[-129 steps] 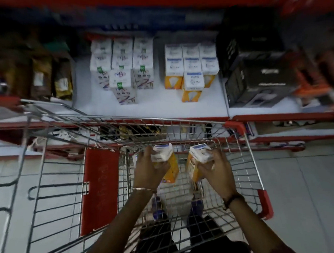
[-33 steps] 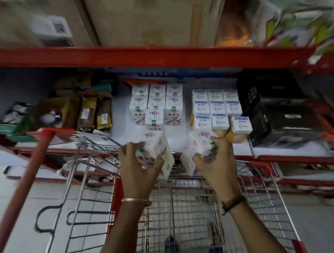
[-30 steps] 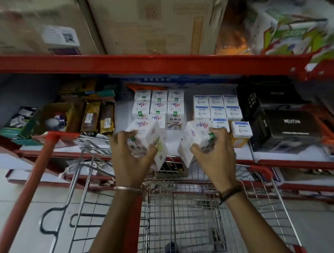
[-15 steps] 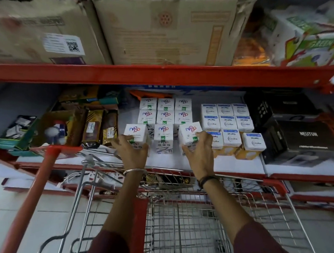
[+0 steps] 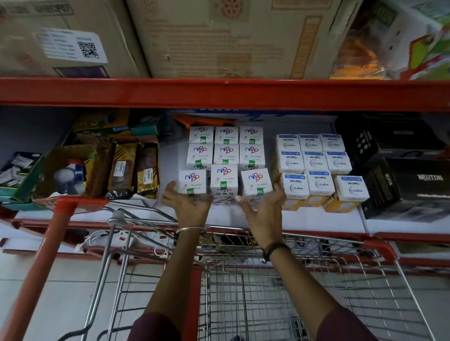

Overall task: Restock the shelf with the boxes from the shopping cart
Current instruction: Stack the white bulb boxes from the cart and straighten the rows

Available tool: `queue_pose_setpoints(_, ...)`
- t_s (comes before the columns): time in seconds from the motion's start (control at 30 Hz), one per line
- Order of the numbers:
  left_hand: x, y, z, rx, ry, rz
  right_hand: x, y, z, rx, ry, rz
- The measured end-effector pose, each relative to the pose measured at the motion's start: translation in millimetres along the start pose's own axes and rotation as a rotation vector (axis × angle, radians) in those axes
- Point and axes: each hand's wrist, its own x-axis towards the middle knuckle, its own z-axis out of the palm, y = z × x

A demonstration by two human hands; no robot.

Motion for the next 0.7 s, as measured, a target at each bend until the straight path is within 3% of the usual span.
queue_pose_setpoints(0.1,4.8,6.8,-3.6,-0.301,0.023,-0.384,-12.8,-1.7,3.1,0.253,0.022,0.125)
queue_pose_setpoints(0.2,15.2,2.7,-3.6,-0.472,-0.057,-0.637,-8.9,-4.5,10.0,0.492,-0.021,0.426)
queue_pose_setpoints(0.33,17.4,1.3,-0.9,-0.528,-0.085,-0.616,9.8,0.7,17.2,0.769,-0.035,0.646)
queue_pose_setpoints(0.7,25.8,5.6,6.2,-0.424,-0.149,-0.552,26.3,2.7,27.6,0.835,-0.073,0.7)
